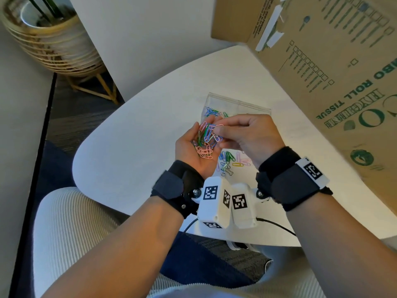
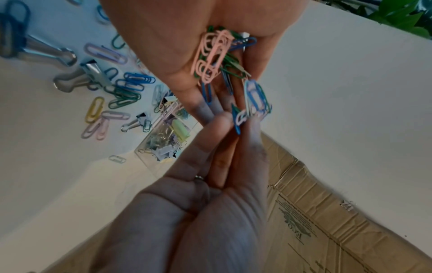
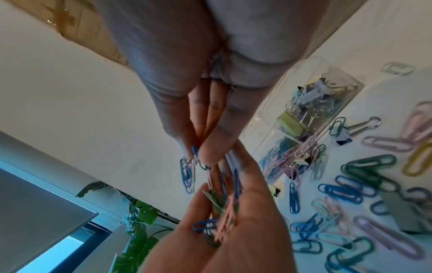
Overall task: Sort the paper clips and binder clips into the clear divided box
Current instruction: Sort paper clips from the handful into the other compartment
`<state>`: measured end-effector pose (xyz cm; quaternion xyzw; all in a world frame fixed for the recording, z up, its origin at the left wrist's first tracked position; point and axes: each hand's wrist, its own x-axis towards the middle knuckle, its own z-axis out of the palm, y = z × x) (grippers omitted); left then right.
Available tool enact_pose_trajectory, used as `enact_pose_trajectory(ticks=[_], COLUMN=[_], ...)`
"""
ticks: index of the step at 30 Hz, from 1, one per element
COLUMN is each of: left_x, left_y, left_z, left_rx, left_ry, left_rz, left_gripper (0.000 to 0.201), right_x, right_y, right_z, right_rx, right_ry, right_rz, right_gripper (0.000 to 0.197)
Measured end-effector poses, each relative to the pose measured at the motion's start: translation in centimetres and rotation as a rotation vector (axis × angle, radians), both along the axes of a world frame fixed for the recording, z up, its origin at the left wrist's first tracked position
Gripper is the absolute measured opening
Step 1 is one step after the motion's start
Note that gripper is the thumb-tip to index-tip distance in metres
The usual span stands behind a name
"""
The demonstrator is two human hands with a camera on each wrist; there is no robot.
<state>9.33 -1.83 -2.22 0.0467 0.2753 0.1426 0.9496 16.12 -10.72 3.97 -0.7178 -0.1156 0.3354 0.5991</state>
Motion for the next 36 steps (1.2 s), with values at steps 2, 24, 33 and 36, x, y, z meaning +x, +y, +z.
enact_pose_trajectory(ticks=[2, 24, 33, 36], left_x=[0.0, -0.8, -0.1, -0.2], left_y=[0.2, 1.7, 0.5, 0.4], left_z=[-0.1, -0.3, 0.6, 0.7], left_rx=[0.007, -0.016, 0.002, -0.005], left_ry=[0.01, 0.052, 0.047, 0.027], left_rz=[-0.002, 0.068, 0.007, 0.016], left_gripper=[0.045, 0.038, 0.041, 0.038], right_x=[0.3, 2.6, -1.5, -1.7], right_y=[0.0, 2.2, 1.5, 1.3], right_z=[0.1, 0.0, 0.3, 0.3], right_rx=[0.012, -0.361, -0.587, -0.571], right_ry=[-0.005, -0.632, -0.798, -0.831], right_rz=[0.001, 0.173, 0.616, 0.577], right_gripper=[0.008, 0.005, 0.015, 0.01])
